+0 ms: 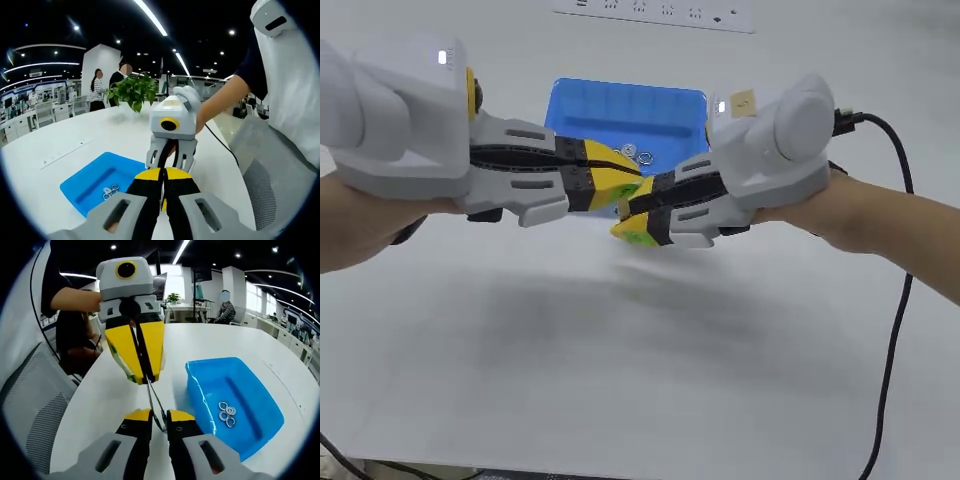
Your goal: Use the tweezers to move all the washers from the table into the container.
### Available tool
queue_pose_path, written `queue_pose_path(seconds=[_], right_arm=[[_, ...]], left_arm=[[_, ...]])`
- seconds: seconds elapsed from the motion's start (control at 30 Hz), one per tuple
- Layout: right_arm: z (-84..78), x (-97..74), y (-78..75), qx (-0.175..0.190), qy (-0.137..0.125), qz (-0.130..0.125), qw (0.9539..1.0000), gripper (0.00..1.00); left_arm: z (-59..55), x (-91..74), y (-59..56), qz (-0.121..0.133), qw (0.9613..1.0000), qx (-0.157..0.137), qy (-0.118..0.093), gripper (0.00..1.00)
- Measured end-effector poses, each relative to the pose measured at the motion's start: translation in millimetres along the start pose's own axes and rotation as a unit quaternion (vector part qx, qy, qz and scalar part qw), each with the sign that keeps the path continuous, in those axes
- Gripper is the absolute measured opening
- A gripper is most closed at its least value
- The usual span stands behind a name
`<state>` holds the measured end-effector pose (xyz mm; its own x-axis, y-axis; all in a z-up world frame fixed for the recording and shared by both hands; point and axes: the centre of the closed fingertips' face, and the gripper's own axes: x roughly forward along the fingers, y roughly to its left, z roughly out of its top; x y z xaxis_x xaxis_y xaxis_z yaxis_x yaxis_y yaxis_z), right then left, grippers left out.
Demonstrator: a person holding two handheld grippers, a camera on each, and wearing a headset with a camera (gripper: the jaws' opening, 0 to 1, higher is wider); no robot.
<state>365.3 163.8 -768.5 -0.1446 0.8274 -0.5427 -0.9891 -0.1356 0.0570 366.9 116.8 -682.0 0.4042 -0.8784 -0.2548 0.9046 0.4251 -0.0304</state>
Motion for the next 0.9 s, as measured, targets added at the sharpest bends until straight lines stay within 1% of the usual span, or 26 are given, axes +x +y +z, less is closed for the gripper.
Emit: queue_pose_path(seconds=[0.1,0.17,0.27,0.37,0.43,0.5,0.6,0.63,0.7,0.77,0.8,0.83,0.87,0.9], right_arm=[[0.0,-0.5,-0.3,-0.001,-0.001,0.002,1.0,0.12],[0.0,-0.8,-0.4,-0.007,-0.001,0.002,1.0,0.12],[-0.4,-1.6,0.2,-0.014,-0.001,0.002,0.9999,0.11],[-1.2,-3.0,0.9,-0.017,-0.005,0.003,0.9998,0.11],[-1.3,-3.2,0.8,-0.022,-0.003,0.0,0.9998,0.11],[-1.0,-3.1,0.0,-0.024,-0.003,-0.004,0.9997,0.1],[-0.3,-2.5,-1.9,-0.016,-0.007,-0.012,0.9998,0.1],[-0.2,-2.4,-2.0,-0.015,-0.008,-0.014,0.9998,0.1],[0.0,-2.3,-1.7,-0.014,-0.009,-0.016,0.9997,0.1],[0.2,-2.2,-0.1,-0.015,-0.009,-0.016,0.9997,0.1],[0.4,-2.1,1.1,-0.015,-0.008,-0.016,0.9997,0.1],[0.7,-2.2,1.9,-0.015,-0.008,-0.016,0.9997,0.1],[1.3,-2.3,2.7,-0.015,-0.009,-0.016,0.9997,0.1],[2.9,-2.9,3.8,-0.014,-0.011,-0.016,0.9997,0.1]], left_arm=[[0.2,0.5,-0.3,0.0,1.0,0.001,0.001,0.04],[-0.4,0.1,1.6,0.002,1.0,0.002,0.002,0.04],[-0.7,0.8,1.1,0.002,1.0,0.006,0.006,0.04],[-0.7,1.7,-0.5,-0.001,1.0,0.002,0.002,0.05],[-0.8,1.8,-0.3,0.001,1.0,-0.007,0.002,0.05],[-0.9,2.0,1.3,0.007,1.0,-0.005,0.004,0.06],[3.3,0.7,-0.2,0.011,0.9999,-0.012,-0.004,0.18],[5.0,-0.8,-0.7,0.012,0.9998,-0.012,-0.008,0.2],[5.6,-2.9,-0.5,0.016,0.9997,-0.016,-0.009,0.24],[5.1,-6.0,0.5,0.026,0.9996,-0.013,-0.006,0.27],[5.4,-8.5,1.3,0.032,0.9993,-0.016,-0.008,0.28],[4.4,-12.7,5.6,0.038,0.999,-0.021,-0.015,0.29],[5.2,-17.0,9.7,0.049,0.9982,-0.026,-0.023,0.31],[5.6,-19.5,11.8,0.057,0.9976,-0.028,-0.028,0.34]])
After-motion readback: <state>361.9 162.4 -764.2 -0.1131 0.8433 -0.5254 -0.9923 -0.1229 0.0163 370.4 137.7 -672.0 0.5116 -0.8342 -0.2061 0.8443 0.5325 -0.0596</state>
